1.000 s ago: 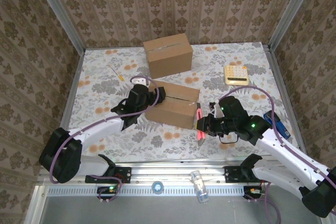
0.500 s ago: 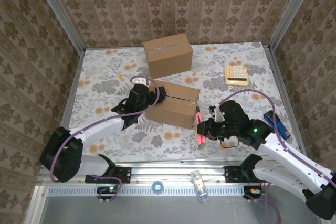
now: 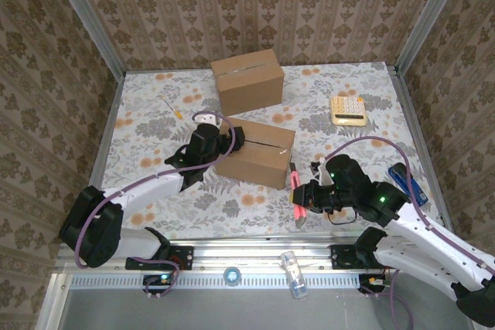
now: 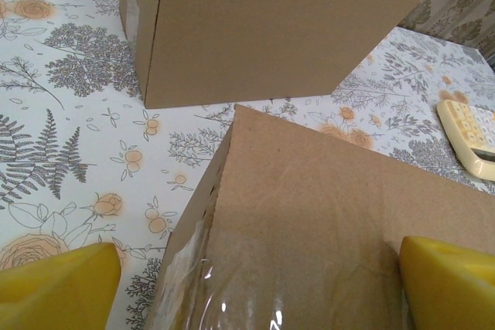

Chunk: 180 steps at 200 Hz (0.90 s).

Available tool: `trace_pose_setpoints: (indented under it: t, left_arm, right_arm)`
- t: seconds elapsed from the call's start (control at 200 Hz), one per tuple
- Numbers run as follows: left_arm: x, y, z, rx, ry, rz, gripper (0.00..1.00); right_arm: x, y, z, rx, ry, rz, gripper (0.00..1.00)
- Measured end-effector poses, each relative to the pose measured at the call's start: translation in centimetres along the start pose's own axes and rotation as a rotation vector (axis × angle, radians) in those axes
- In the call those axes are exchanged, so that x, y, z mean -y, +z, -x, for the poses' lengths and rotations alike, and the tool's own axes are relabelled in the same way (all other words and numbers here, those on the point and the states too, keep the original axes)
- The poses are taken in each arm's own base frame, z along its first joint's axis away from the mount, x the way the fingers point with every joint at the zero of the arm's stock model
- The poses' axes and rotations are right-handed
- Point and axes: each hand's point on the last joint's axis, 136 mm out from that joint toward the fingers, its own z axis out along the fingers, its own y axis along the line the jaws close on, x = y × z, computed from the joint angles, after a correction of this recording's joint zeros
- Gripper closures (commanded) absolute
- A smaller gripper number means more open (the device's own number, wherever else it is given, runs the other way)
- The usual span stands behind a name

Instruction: Unpack the express box

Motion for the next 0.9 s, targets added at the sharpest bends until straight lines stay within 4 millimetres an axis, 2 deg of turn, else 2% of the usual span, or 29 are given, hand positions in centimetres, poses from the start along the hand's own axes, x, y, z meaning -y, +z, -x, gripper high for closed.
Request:
trace_pose_setpoints:
  t: [0.07,0.175,0.315,0.41,0.525,0.62,0.685,0.755,0.82,0.9]
  left_arm:
    - [-0.1,-0.1,0.3,-0.002,0.006,0.005,0.03]
    - [-0.2,-0.3,0.5,-0.025,0.041,0.023,0.00]
    - [0.0,-1.0,2.3,-0.066,0.134,0.056,0.00]
    - [-0.2,-1.6,4.4,-0.068,0.185,0.081,0.00]
    - [0.4,-2.5,8.2,-0.027,0.224,0.078,0.00]
    - [1.2,-2.8,11.2,0.002,0.247,0.052,0.02]
    - [1.9,-2.1,12.9,0.008,0.266,0.033,0.04]
    - [2.7,-0.5,13.7,-0.010,0.293,0.010,0.07]
    - [3.1,1.4,13.2,-0.055,0.323,-0.005,0.10]
    - [3.0,4.1,11.3,-0.138,0.359,-0.015,0.11]
  right_arm:
    - [1.0,-0.6,0.2,0.021,-0.001,-0.068,1.00]
    - [1.5,-1.9,1.1,0.074,-0.022,-0.150,1.00]
    - [2.3,-3.0,2.6,0.135,-0.054,-0.270,1.00]
    - [3.7,-2.7,3.3,0.147,-0.066,-0.375,1.00]
    - [5.4,-1.8,3.6,0.139,-0.099,-0.514,1.00]
    - [5.6,-1.2,3.8,0.148,-0.140,-0.599,1.00]
    - [5.1,-0.8,4.2,0.170,-0.164,-0.634,1.00]
    - [4.4,-0.2,4.4,0.197,-0.182,-0.660,1.00]
    - [4.1,0.5,4.5,0.219,-0.188,-0.683,1.00]
    - [4.2,1.4,4.4,0.242,-0.187,-0.709,1.00]
